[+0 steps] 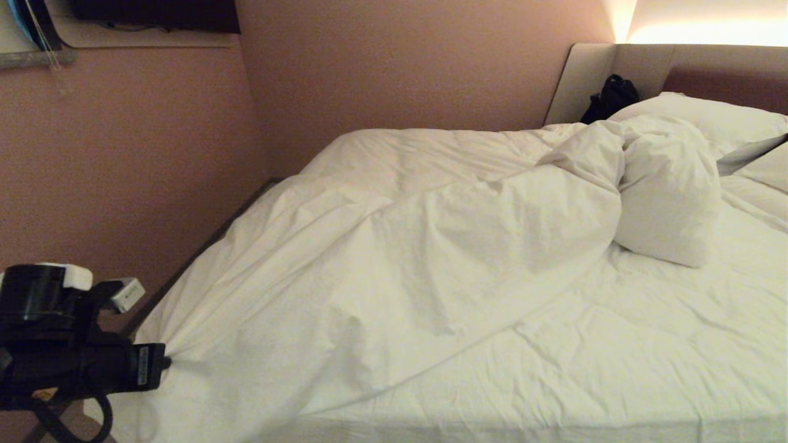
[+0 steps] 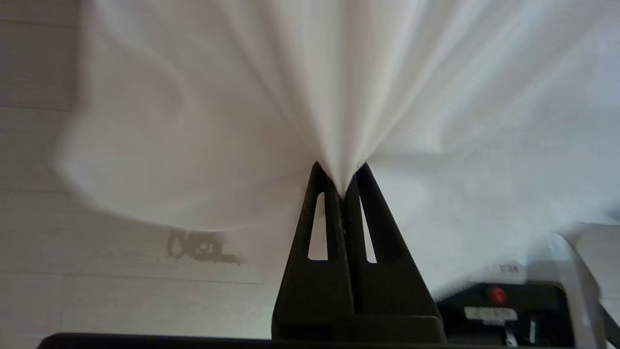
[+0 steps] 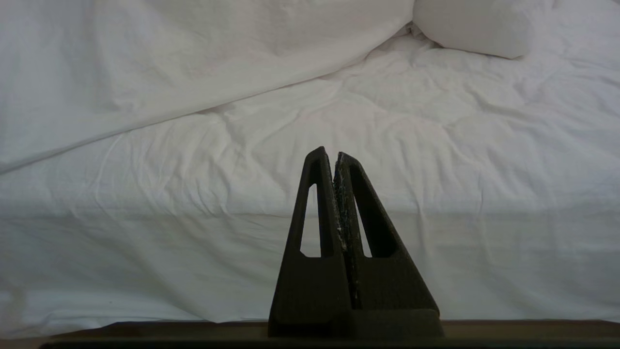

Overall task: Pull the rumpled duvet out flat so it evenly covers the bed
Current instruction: Flatten the corners of the folded blanket

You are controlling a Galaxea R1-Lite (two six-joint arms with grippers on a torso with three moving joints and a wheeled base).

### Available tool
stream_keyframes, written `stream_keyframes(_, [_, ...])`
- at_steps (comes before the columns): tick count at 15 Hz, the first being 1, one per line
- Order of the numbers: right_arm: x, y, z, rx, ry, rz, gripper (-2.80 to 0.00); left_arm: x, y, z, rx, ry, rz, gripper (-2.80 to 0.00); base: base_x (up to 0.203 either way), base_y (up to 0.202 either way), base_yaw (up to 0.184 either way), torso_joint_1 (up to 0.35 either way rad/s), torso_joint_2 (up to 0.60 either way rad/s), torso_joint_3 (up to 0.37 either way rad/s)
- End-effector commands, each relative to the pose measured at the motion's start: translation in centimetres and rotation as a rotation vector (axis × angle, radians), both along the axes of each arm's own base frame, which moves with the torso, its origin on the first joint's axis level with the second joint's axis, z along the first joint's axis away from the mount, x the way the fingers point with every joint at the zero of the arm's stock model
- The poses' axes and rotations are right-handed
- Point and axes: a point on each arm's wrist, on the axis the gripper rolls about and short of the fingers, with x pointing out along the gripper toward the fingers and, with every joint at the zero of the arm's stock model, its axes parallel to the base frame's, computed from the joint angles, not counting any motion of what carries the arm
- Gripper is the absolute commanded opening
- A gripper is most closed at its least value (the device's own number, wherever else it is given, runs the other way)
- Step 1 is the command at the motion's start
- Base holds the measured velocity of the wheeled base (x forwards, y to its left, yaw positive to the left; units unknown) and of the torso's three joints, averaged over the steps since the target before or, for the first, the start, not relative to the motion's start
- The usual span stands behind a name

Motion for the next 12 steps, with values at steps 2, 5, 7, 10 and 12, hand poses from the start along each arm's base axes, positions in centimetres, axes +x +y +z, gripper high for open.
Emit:
stream_keyframes(2, [0.0, 0.0, 0.0, 0.0, 0.001, 0.0, -2.8, -3.3, -0.5, 3.9, 0.016, -0.108, 0.006, -2.8, 0.0, 0.0, 0.0, 0.0, 0.0, 0.0])
stream_keyframes(5, [0.0, 0.0, 0.0, 0.0, 0.001, -0.001, -2.8, -5.4, -0.8, 5.9, 0.012, -0.102, 0.009, -2.8, 0.0, 0.0, 0.0, 0.0, 0.0, 0.0])
stream_keyframes(7, [0.0, 0.0, 0.0, -0.001, 0.001, -0.001, -2.8, -5.6, -0.8, 5.9, 0.011, -0.099, 0.009, -2.8, 0.0, 0.0, 0.0, 0.0, 0.0, 0.0])
stream_keyframes(10, [0.0, 0.0, 0.0, 0.0, 0.001, 0.0, -2.8, -5.3, -0.8, 5.4, 0.003, -0.076, 0.005, -2.8, 0.0, 0.0, 0.0, 0.0, 0.0, 0.0])
stream_keyframes(12, [0.0, 0.0, 0.0, 0.0, 0.001, 0.0, -2.8, -5.4, -0.8, 5.4, 0.001, -0.078, 0.003, -2.8, 0.0, 0.0, 0.0, 0.0, 0.0, 0.0])
